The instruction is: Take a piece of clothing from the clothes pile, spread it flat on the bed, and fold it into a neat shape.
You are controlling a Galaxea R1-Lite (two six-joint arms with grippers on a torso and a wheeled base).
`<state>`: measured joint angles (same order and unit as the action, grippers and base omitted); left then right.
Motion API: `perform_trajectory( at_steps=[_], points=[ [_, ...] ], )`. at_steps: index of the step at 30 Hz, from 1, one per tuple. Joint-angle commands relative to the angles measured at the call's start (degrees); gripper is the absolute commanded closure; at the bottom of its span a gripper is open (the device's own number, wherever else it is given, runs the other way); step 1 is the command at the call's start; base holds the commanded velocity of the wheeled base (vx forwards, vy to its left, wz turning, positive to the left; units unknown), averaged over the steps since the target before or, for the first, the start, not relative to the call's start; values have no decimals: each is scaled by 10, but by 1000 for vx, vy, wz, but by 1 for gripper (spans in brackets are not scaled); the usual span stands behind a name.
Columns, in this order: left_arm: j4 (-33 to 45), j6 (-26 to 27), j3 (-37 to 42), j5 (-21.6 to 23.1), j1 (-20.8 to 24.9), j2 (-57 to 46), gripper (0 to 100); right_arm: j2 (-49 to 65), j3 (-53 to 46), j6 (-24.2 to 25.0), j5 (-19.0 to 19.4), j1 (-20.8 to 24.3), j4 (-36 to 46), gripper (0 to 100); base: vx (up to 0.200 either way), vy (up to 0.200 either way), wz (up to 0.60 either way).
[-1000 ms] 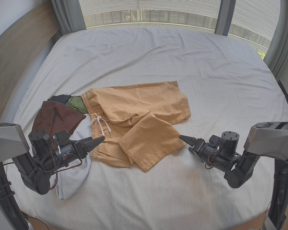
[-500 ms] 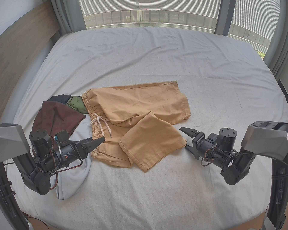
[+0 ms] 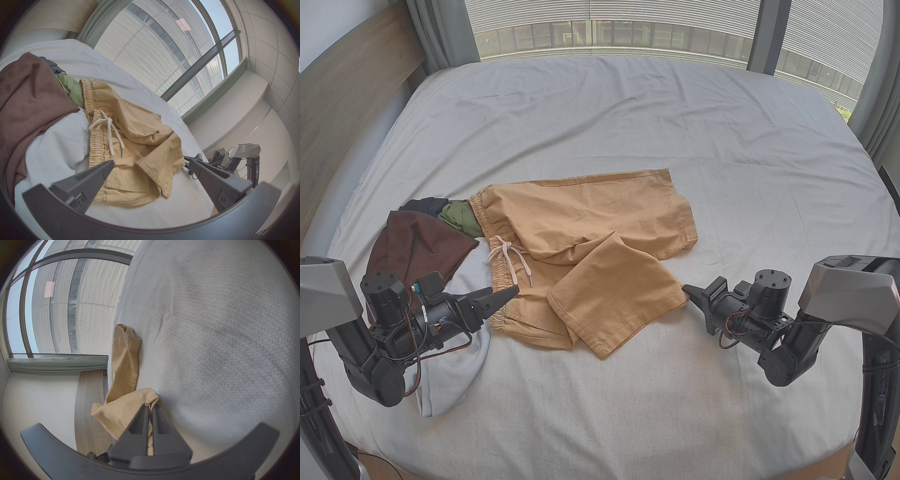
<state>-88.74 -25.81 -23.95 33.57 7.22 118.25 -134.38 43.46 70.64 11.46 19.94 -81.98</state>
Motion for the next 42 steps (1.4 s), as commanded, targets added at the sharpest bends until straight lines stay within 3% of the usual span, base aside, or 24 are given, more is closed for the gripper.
perform_trajectory(
  at_steps=[1,12,28,29,36,42],
  points=[
    [0,0,0,0,0,0,0,2,0,-2,0,-4,-2,100,0,0,0],
    [0,1,0,0,0,0,0,5,45,-76,1,-52,10,100,0,0,0],
    [0,1,2,0,-1,0,0,-24,91,-107,8,-54,-4,100,0,0,0],
    [0,0,2,0,-1,0,0,-24,91,-112,9,-54,-9,0,0,0,0],
    [0,0,2,0,-3,1,0,-8,49,-128,9,-47,-46,0,0,0,0],
    [0,1,2,0,1,1,0,29,-61,-178,9,11,-59,0,0,0,0]
  ],
)
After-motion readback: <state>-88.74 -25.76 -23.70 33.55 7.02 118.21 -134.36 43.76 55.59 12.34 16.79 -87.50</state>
